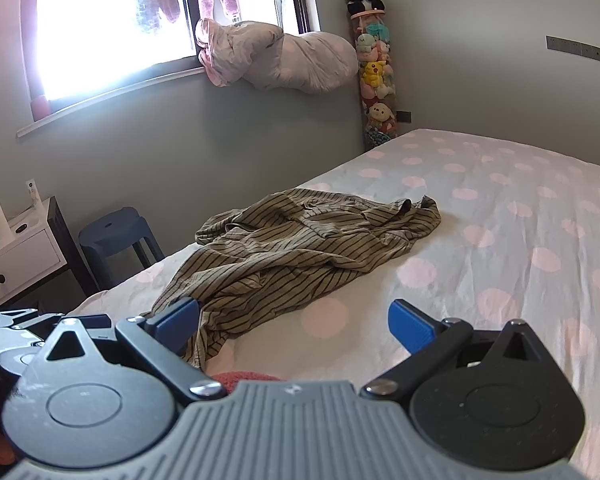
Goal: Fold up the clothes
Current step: 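Approach the crumpled striped shirt on the bed with both tools open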
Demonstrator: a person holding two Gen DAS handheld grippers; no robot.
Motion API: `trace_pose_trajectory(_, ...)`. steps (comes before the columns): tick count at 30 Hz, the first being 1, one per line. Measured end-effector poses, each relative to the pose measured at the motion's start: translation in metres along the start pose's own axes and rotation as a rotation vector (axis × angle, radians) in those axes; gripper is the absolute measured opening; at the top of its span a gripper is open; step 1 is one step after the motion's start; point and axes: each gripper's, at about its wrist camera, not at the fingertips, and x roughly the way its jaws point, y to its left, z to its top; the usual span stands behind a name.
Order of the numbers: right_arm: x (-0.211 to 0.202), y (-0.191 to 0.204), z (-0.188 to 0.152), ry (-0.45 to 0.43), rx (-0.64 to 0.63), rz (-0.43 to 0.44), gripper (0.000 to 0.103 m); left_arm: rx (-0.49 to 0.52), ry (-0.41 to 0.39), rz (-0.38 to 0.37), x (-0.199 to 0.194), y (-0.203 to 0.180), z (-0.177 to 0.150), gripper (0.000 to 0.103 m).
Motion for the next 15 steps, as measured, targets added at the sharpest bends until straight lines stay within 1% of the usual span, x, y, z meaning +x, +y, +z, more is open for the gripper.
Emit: trace_pose_trajectory(15,0.0018,-0.0031,-0.0017,0.004,0.018,0.002,0.102,0.013,0.004,-0.001,-0.0007,-0.0049,0.0003,0.076)
